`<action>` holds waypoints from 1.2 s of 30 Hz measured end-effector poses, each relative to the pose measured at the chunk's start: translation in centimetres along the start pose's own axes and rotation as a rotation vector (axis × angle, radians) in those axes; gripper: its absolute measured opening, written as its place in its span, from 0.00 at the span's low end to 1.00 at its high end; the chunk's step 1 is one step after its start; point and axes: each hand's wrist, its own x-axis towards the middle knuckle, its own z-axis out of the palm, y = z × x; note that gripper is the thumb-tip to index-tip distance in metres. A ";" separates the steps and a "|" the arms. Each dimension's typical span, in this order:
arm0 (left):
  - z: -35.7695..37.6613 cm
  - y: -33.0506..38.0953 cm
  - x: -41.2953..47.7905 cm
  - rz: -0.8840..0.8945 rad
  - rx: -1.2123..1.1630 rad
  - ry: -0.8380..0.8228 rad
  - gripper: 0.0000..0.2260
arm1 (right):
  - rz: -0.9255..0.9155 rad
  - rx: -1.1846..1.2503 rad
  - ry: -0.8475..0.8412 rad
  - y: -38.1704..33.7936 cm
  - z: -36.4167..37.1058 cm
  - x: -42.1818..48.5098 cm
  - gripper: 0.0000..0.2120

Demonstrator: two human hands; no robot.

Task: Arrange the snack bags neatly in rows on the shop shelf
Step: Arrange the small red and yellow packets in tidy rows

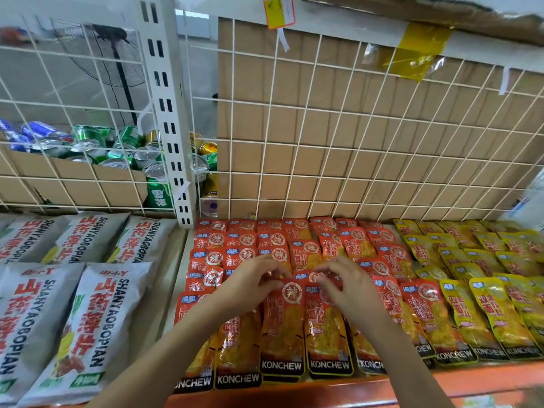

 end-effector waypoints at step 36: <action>0.5 0.5 0.7 0.003 0.539 -0.300 0.28 | 0.233 0.301 0.056 1.8 1.1 -1.3 0.22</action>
